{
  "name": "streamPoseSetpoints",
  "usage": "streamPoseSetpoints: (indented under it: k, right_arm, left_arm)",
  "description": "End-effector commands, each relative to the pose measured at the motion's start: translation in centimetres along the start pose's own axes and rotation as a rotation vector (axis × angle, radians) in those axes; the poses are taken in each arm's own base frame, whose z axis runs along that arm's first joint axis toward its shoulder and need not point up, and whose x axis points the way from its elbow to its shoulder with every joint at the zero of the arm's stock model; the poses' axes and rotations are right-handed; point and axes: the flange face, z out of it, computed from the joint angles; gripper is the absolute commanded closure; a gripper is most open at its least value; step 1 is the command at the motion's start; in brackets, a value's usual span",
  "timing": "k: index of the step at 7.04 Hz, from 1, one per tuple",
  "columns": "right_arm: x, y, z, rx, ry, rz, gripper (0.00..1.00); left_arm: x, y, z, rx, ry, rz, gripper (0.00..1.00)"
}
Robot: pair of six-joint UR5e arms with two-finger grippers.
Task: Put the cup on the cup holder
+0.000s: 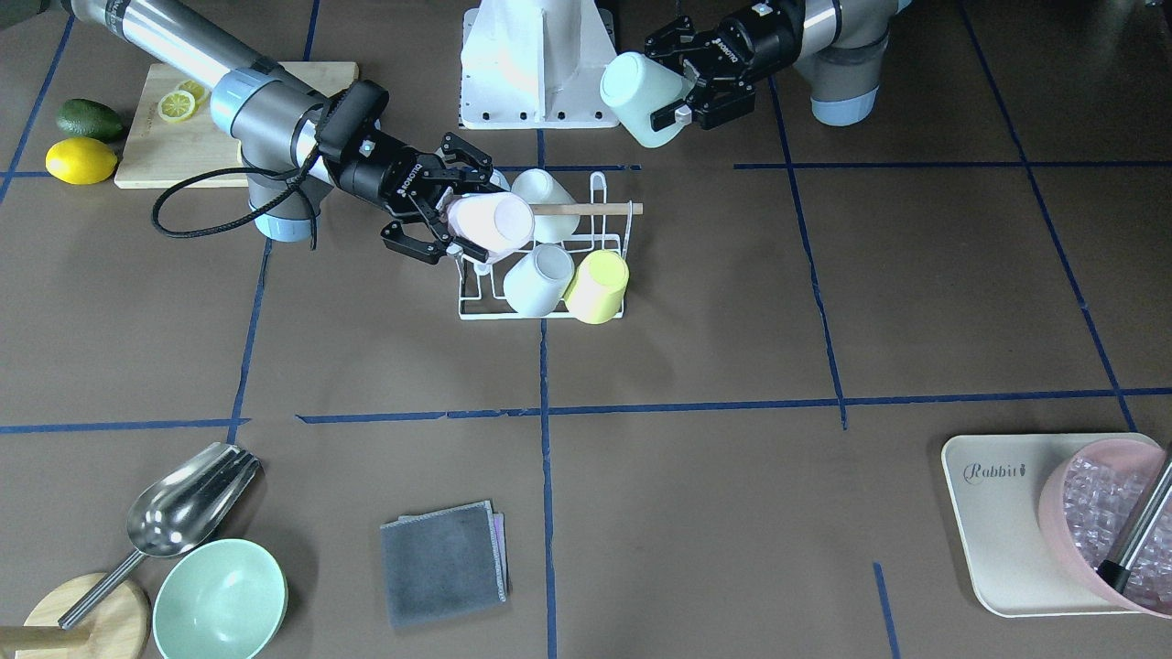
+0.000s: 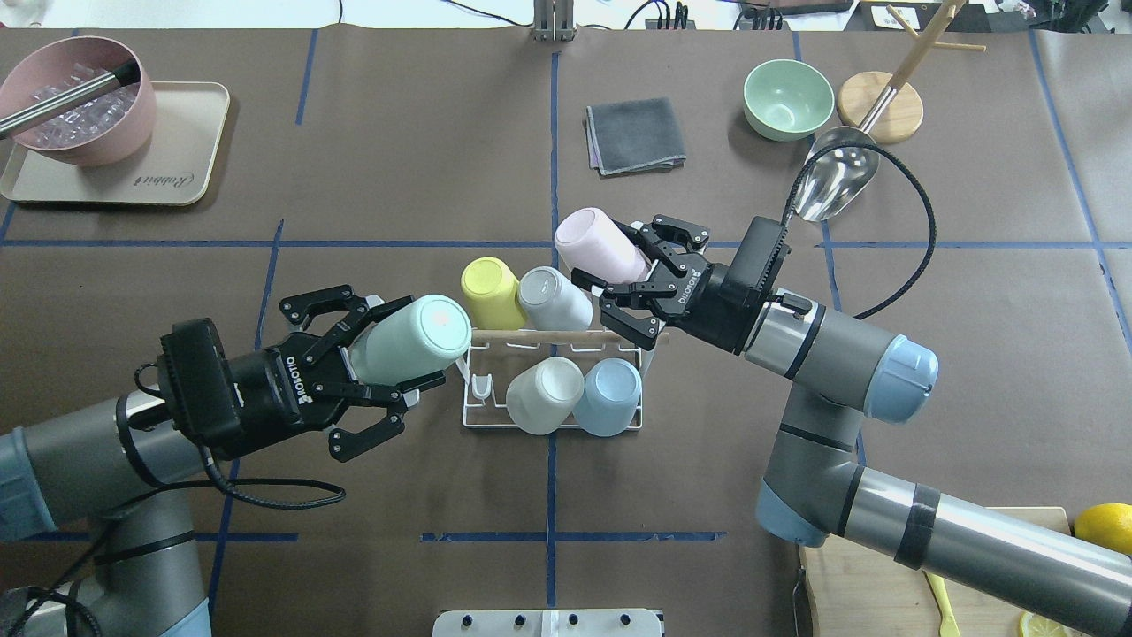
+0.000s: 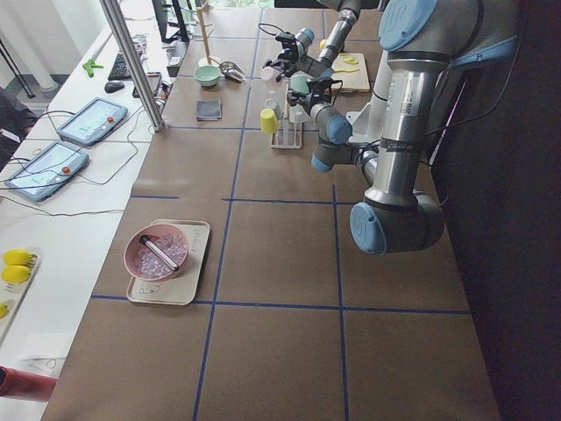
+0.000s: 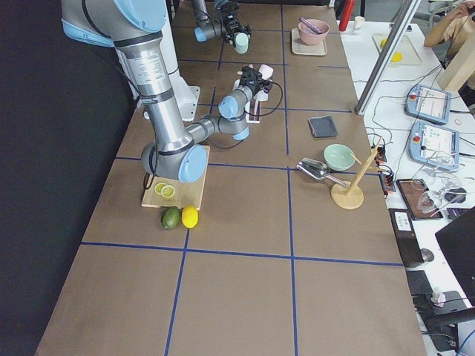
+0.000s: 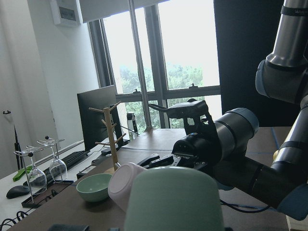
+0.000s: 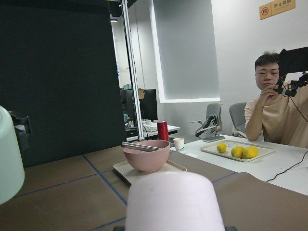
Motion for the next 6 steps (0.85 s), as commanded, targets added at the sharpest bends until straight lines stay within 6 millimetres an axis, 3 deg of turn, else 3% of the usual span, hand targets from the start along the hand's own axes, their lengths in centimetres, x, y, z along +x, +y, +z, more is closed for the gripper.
streamPoseSetpoints:
  k: [1, 4, 6]
  right_arm:
    - [0.1, 0.9, 1.1, -0.011, 0.016, 0.000, 0.86]
    - [-1.0, 2.0, 0.9, -0.025, 0.001, 0.011, 0.84]
    - [-0.7, 3.0, 0.3, -0.023, -0.004, 0.014, 0.82]
  left_arm:
    - [0.4, 4.5, 2.3, 0.027, -0.084, -0.150, 0.93]
    - [0.9, 4.0, 3.5, 0.049, -0.083, -0.164, 0.93]
    - [2.5, 4.5, 4.2, 0.051, -0.096, -0.187, 0.93]
